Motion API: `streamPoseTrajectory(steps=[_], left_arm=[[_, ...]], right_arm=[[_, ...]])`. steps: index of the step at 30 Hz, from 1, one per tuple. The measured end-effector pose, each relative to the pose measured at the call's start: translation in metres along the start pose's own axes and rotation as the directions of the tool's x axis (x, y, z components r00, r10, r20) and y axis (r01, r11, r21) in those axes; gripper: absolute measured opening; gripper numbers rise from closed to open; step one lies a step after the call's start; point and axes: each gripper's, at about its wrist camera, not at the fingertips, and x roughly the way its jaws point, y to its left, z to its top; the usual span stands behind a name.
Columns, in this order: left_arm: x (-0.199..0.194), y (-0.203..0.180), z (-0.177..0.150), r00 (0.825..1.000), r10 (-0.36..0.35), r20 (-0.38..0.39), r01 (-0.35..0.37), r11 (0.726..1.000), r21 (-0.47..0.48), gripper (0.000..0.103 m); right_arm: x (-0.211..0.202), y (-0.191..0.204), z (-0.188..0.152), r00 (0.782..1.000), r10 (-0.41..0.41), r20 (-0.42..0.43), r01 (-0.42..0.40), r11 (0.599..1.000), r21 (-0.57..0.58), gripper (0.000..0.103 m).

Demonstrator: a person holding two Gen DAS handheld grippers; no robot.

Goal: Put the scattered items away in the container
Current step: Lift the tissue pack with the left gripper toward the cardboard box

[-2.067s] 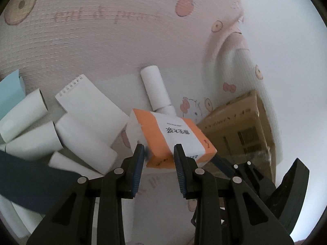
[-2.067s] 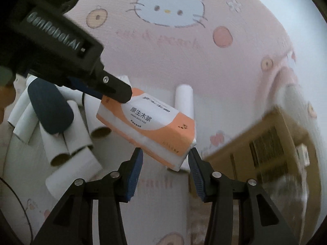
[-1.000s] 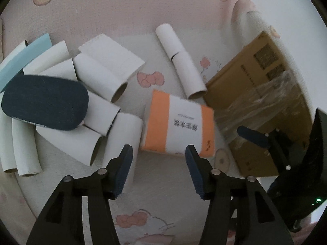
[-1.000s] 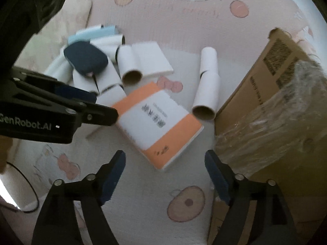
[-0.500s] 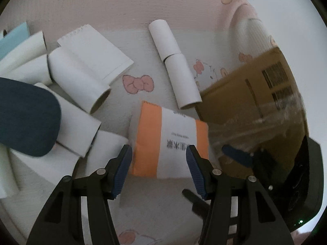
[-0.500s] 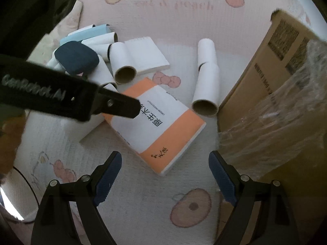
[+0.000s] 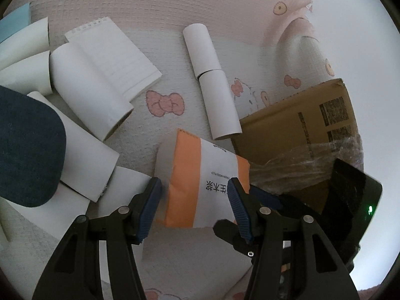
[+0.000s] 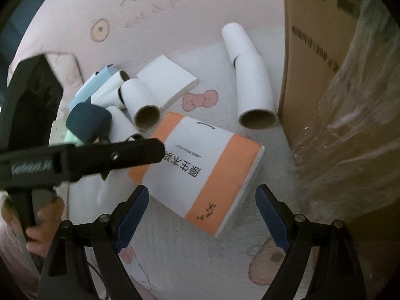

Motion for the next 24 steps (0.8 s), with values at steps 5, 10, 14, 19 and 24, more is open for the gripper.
streamPoseTrajectory(steps=[5,10,14,19,24], left_arm=[[0.002,-0.004,0.003,1.0,0.015,-0.005,-0.015,0.999,0.033,0.059],[0.008,-0.008,0.009,0.999,0.03,-0.019,-0.029,0.998,0.063,0.059],[0.02,-0.017,0.02,0.995,0.075,-0.058,-0.069,0.992,0.105,0.059],[0.04,-0.024,0.032,0.984,0.145,-0.105,-0.127,0.979,0.162,0.059],[0.036,-0.021,0.033,0.987,0.115,-0.11,-0.099,0.985,0.144,0.054]], right_arm=[[0.009,-0.005,0.002,0.999,0.037,-0.005,-0.037,0.997,0.066,0.086],[0.012,-0.005,0.002,1.0,0.016,-0.008,-0.016,0.997,0.076,0.084],[0.013,-0.005,0.002,1.0,-0.024,-0.003,0.024,0.998,0.061,0.079],[0.018,-0.006,0.004,0.998,-0.061,-0.022,0.062,0.996,0.062,0.078],[0.018,-0.006,0.005,0.998,-0.062,-0.007,0.062,0.996,0.067,0.077]])
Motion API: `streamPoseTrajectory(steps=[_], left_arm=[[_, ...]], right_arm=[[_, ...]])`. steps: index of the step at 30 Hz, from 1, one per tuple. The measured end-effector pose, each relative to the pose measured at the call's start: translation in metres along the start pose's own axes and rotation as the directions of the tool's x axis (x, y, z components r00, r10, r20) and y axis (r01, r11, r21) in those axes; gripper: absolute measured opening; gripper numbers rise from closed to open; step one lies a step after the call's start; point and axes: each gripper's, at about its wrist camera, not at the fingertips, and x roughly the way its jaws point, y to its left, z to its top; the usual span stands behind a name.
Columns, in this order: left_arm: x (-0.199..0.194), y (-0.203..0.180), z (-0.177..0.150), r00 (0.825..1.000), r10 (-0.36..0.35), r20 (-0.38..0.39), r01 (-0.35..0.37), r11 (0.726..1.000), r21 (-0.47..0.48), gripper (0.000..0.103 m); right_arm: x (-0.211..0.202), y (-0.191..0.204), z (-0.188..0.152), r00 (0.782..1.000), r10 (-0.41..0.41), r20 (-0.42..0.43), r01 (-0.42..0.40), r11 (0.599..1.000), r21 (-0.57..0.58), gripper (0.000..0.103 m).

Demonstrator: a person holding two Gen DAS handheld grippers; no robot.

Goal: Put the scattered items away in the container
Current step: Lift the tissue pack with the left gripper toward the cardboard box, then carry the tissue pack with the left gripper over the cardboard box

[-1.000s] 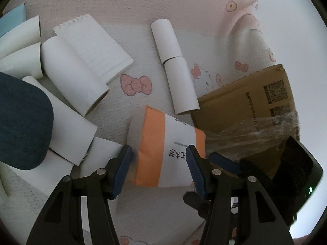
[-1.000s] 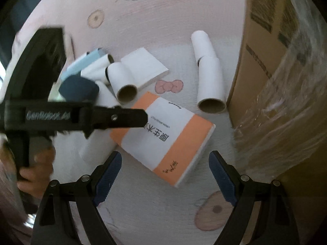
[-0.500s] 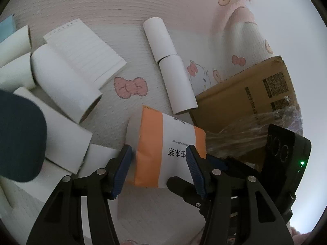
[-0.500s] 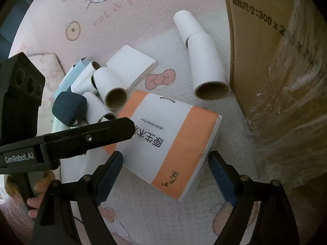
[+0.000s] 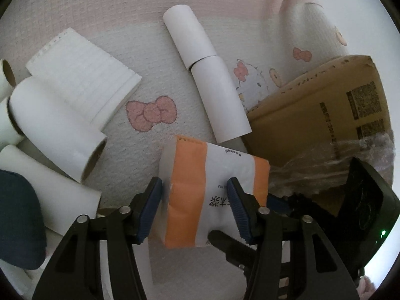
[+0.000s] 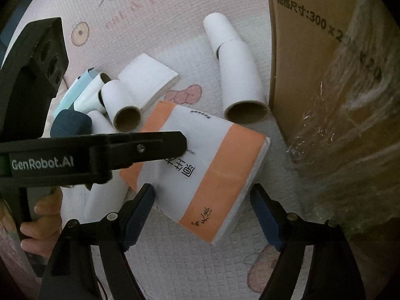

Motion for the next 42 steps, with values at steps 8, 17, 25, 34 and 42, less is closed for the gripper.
streamPoseTrajectory(steps=[8,17,25,34,42], left_arm=[[-0.041,-0.009,-0.013,0.994,-0.017,0.104,0.016,1.0,0.009,0.05],[-0.107,-0.032,-0.032,0.946,0.048,0.322,-0.067,0.997,0.05,0.049],[-0.147,-0.059,-0.031,0.91,0.025,0.415,-0.06,0.996,0.073,0.049],[-0.184,-0.104,-0.02,0.852,0.008,0.523,-0.107,0.981,0.16,0.049],[-0.177,-0.133,0.004,0.859,-0.062,0.509,-0.05,0.978,0.204,0.049]], right_arm=[[-0.02,0.006,0.002,0.996,0.028,0.085,-0.026,0.999,-0.02,0.075],[-0.068,0.039,0.009,0.966,0.066,0.25,-0.023,0.985,-0.171,0.068],[-0.114,0.056,0.016,0.926,0.06,0.372,0.026,0.975,-0.223,0.067],[-0.165,0.049,0.035,0.878,0.096,0.469,-0.015,0.985,-0.173,0.067],[-0.202,0.032,0.049,0.864,0.016,0.503,0.05,0.992,-0.118,0.067]])
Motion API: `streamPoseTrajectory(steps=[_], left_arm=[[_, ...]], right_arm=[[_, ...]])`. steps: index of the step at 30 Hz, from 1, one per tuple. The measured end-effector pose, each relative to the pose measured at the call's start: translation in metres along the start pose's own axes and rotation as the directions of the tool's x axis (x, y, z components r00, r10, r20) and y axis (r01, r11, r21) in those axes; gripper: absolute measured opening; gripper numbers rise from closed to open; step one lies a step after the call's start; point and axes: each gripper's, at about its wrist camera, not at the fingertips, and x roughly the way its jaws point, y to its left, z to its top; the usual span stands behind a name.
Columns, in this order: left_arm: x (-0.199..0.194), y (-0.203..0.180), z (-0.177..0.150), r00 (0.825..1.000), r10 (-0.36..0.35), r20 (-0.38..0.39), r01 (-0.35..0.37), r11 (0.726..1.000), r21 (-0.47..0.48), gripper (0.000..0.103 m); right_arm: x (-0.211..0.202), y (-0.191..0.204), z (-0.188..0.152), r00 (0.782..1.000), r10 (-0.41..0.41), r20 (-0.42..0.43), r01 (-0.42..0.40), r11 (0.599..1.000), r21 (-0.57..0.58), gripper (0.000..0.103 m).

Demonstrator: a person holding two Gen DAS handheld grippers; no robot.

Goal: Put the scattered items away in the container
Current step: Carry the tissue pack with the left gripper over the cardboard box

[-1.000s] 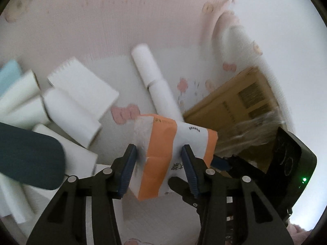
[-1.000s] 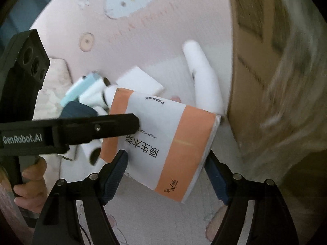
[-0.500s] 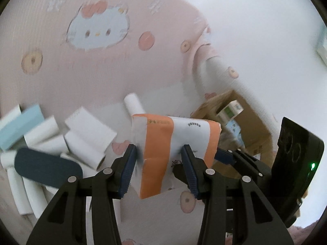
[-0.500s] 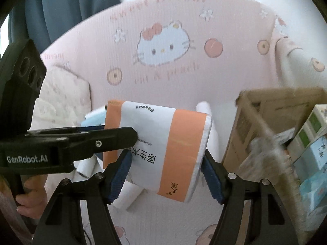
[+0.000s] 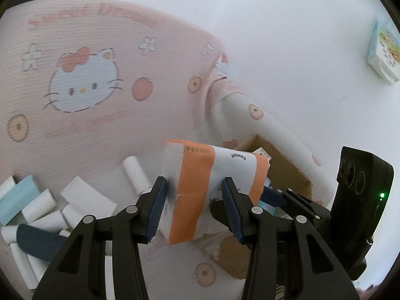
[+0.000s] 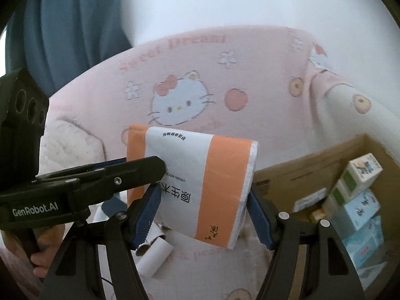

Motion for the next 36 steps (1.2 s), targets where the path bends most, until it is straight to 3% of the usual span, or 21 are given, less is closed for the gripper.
streamPoseTrajectory(steps=[10,16,21,26,30,32,36], left_arm=[[0.068,-0.045,0.033,0.985,-0.129,-0.117,0.131,0.991,0.011,0.049],[0.104,-0.084,0.036,0.978,-0.114,-0.173,0.128,0.989,0.074,0.049],[0.133,-0.11,0.037,0.956,-0.136,-0.259,0.16,0.984,0.074,0.049],[0.16,-0.125,0.04,0.915,-0.195,-0.354,0.21,0.978,0.002,0.049],[0.177,-0.134,0.032,0.883,-0.231,-0.41,0.225,0.972,-0.063,0.049],[0.186,-0.138,0.023,0.864,-0.235,-0.445,0.223,0.971,-0.081,0.049],[0.203,-0.141,0.006,0.823,-0.26,-0.505,0.216,0.966,-0.144,0.049]], right_arm=[[-0.022,-0.065,0.015,0.988,-0.133,-0.078,0.135,0.991,0.019,0.067],[-0.027,-0.122,0.015,0.97,-0.122,-0.21,0.145,0.985,0.096,0.067],[-0.035,-0.169,0.007,0.955,-0.097,-0.28,0.159,0.966,0.205,0.067],[-0.043,-0.195,0.014,0.928,-0.134,-0.349,0.218,0.952,0.215,0.067],[-0.044,-0.211,0.021,0.882,-0.171,-0.44,0.264,0.951,0.16,0.067],[-0.04,-0.213,0.021,0.842,-0.214,-0.495,0.297,0.95,0.094,0.067],[-0.028,-0.215,0.014,0.736,-0.295,-0.61,0.348,0.937,-0.033,0.066]])
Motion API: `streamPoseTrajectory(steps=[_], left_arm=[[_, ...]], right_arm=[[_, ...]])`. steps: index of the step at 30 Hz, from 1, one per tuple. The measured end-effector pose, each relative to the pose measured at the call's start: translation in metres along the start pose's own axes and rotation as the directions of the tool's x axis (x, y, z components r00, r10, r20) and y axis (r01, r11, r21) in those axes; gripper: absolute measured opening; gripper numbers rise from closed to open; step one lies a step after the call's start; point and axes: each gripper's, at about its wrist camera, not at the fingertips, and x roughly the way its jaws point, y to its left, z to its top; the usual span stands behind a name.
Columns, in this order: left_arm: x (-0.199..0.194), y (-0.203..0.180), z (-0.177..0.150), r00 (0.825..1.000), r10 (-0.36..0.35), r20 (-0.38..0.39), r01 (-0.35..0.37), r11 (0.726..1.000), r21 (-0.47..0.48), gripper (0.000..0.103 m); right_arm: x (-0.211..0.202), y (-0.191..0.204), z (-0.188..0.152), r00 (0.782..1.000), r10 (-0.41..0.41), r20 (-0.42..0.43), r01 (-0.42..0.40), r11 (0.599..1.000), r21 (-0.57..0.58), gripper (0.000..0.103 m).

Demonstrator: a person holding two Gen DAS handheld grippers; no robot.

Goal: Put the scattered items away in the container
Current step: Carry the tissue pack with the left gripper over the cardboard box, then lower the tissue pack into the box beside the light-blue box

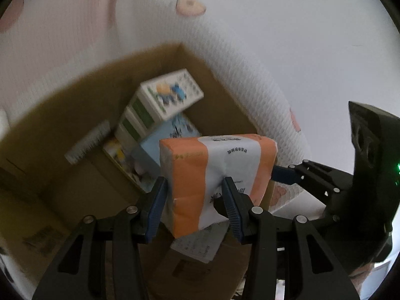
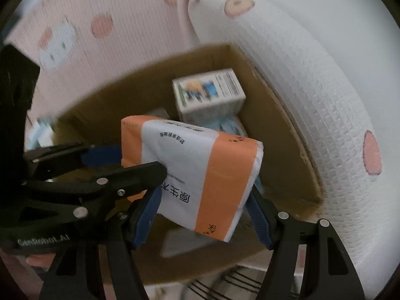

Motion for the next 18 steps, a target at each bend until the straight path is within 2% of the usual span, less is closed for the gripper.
streamPoseTrajectory(steps=[3,7,10,12,14,18], left_arm=[[0.017,0.004,-0.002,0.998,-0.02,-0.058,0.017,0.999,-0.045,0.049],[0.039,0.017,0.003,0.99,-0.028,-0.137,0.011,0.993,-0.118,0.049],[0.053,0.031,0.004,0.977,-0.059,-0.205,0.019,0.981,-0.192,0.05],[0.055,0.037,0.003,0.973,-0.062,-0.223,0.013,0.977,-0.212,0.051],[0.051,0.04,0.003,0.977,-0.027,-0.213,-0.016,0.98,-0.198,0.052],[0.037,0.04,0.003,0.987,0.012,-0.157,-0.039,0.985,-0.168,0.052]], right_arm=[[0.01,-0.001,0.0,0.996,-0.05,-0.076,0.047,0.998,-0.038,0.066],[0.027,-0.007,0.005,0.981,-0.059,-0.186,0.046,0.996,-0.072,0.065],[0.033,-0.009,0.009,0.972,-0.093,-0.217,0.073,0.992,-0.1,0.065],[0.033,-0.008,0.012,0.967,-0.137,-0.217,0.11,0.985,-0.132,0.066],[0.032,-0.007,0.013,0.966,-0.147,-0.214,0.119,0.983,-0.139,0.066],[0.032,-0.012,0.015,0.973,-0.11,-0.204,0.091,0.991,-0.1,0.066]])
